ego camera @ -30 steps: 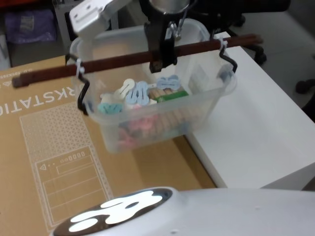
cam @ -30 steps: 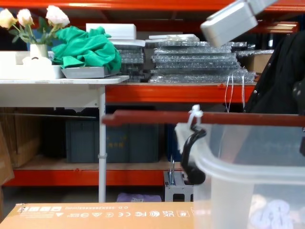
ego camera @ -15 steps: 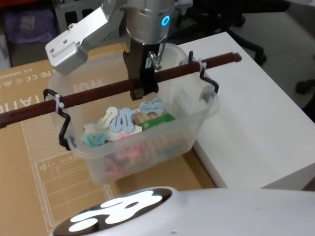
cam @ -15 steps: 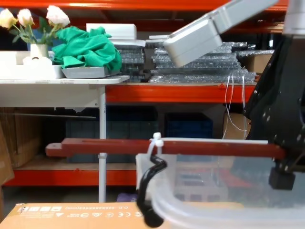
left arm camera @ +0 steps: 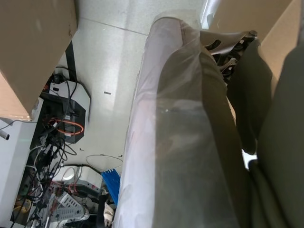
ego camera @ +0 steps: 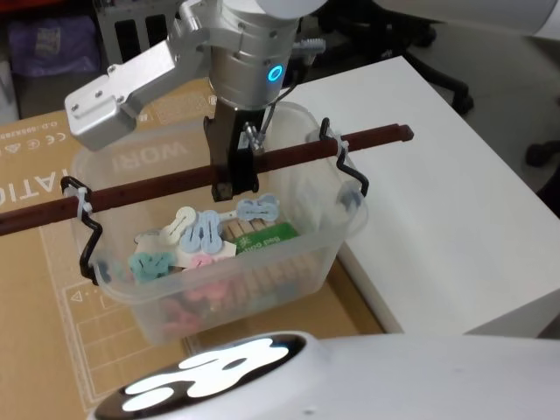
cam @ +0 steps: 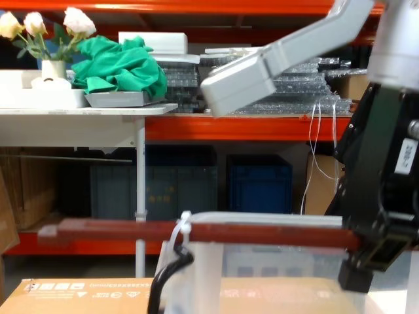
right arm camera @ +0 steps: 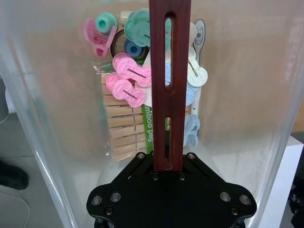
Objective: Use one hand to grasp the basket and place it at the designated location.
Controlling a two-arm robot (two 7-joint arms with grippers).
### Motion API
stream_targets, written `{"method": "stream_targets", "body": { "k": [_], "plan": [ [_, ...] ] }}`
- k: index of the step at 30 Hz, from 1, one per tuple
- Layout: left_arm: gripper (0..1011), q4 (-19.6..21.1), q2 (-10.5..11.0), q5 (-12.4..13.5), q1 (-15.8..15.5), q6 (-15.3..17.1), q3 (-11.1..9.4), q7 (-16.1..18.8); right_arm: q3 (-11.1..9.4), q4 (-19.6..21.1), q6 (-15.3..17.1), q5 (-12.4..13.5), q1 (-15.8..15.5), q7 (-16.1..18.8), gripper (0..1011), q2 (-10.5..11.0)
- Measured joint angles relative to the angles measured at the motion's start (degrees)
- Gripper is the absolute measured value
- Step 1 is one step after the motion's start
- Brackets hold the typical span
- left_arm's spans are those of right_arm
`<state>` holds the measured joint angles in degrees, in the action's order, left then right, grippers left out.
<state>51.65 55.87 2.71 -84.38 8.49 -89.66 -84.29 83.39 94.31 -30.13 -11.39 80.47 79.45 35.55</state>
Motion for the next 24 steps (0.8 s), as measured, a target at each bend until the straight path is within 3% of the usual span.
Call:
{"method": "stream_targets", "body": {
  "k": [10, 24],
  "plan": [
    [0, -0.01, 0.0, 0.0, 0.0, 0.0, 0.0, 0.0, 2.17, -1.6, 3.67, -2.0, -1.66, -2.26, 1, -2.61],
    [0, 0.0, 0.0, 0.0, 0.0, 0.0, 0.0, 0.0, 3.9, -2.97, 3.86, -3.06, -2.72, -3.42, 1, -4.65]
  ]
}}
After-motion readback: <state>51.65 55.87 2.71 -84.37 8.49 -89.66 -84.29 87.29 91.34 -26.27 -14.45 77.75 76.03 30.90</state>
